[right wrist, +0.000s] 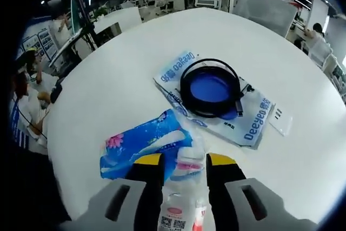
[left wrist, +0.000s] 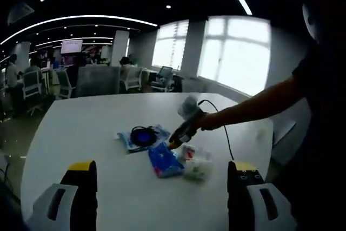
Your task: Arrange the tabletop items into an orderly group along one side of the table until the central work area is clear of visible clutter.
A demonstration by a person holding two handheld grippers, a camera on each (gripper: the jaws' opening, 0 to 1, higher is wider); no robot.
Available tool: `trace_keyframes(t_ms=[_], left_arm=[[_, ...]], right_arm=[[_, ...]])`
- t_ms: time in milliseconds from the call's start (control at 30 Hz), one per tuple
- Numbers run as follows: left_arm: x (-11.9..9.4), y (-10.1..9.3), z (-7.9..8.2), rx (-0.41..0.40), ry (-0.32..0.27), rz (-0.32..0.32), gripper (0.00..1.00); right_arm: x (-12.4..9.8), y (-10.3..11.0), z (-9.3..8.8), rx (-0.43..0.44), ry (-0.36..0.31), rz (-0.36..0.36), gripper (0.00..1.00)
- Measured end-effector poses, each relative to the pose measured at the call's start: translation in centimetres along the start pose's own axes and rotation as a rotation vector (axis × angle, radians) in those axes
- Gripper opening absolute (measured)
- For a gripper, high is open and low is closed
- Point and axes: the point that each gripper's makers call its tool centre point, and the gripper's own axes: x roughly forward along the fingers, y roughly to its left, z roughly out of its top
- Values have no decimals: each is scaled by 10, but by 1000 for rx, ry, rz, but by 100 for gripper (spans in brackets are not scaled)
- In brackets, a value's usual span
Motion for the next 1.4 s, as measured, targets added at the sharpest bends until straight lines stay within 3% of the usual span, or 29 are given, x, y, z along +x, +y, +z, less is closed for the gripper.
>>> trace_keyframes(t_ms=[167, 400, 733, 1100, 1400], left_arm=[[2, 2, -7, 2, 24, 3, 99], [5, 1, -9, -9, 32, -2, 98], [8, -6, -10, -9, 38, -22, 96], [8, -27, -12, 38, 41, -71, 94], [8, -42, -7, 63, 21, -105, 93]], right_arm=[[8, -2, -7, -16, 21, -15, 22], [10, -4, -4, 23, 4, -6, 19], [4, -2, -2, 8, -26, 0, 17], [-43, 2, 14, -19, -159, -33, 17], [-86, 5, 10, -23, -284, -62, 16]])
